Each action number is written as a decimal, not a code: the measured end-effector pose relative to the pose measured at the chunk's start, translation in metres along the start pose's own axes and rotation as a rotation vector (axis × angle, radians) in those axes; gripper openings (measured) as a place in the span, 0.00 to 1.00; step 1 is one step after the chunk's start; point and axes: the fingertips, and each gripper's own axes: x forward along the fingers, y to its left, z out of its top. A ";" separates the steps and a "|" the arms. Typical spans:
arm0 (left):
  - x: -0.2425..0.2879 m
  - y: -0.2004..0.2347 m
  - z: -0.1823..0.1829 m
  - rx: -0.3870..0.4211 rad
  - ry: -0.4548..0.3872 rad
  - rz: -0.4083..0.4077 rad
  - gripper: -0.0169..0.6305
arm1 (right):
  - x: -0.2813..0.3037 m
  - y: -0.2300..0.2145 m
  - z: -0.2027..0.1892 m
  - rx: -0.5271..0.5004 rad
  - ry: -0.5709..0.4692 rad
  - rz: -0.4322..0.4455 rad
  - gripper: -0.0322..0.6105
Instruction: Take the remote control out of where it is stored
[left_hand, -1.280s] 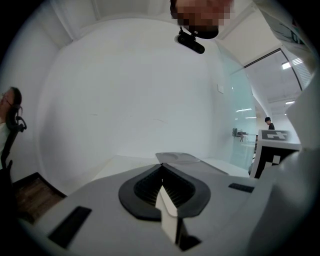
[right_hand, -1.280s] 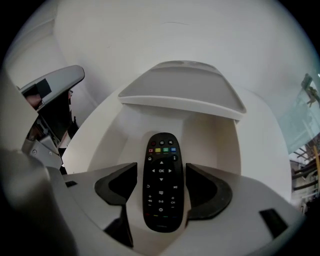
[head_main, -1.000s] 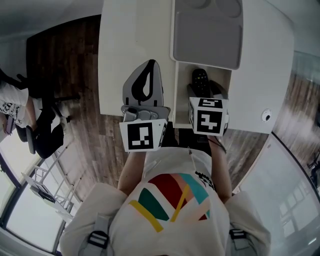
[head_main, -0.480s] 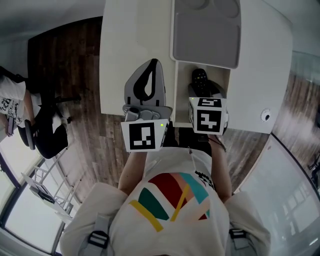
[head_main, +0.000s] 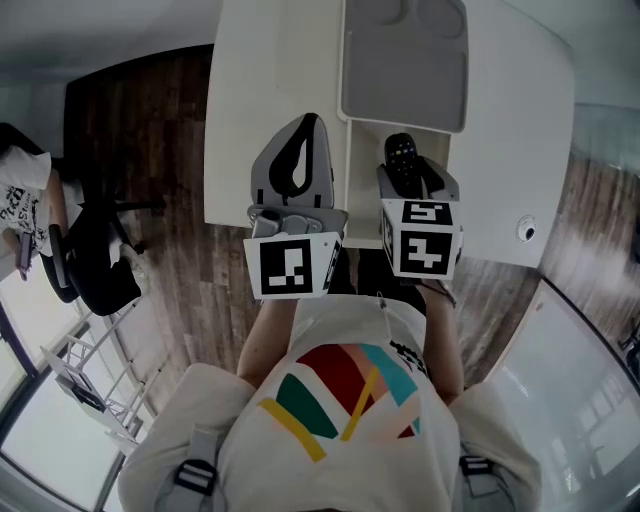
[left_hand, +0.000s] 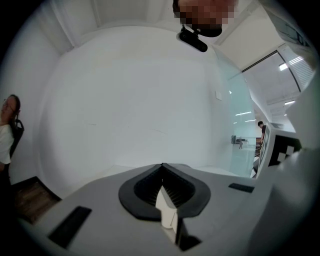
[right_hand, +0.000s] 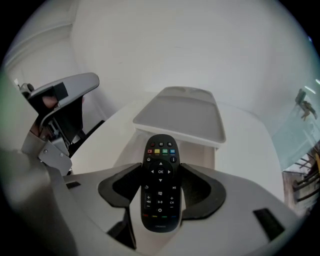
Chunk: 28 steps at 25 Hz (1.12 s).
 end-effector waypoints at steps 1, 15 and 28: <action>-0.001 -0.002 0.006 0.006 -0.013 0.000 0.04 | -0.008 -0.002 0.007 -0.006 -0.027 -0.008 0.44; -0.009 -0.035 0.125 0.072 -0.212 0.005 0.04 | -0.147 -0.035 0.126 -0.027 -0.535 -0.054 0.44; -0.041 -0.067 0.206 0.126 -0.308 -0.045 0.04 | -0.281 -0.036 0.163 -0.033 -1.033 -0.034 0.44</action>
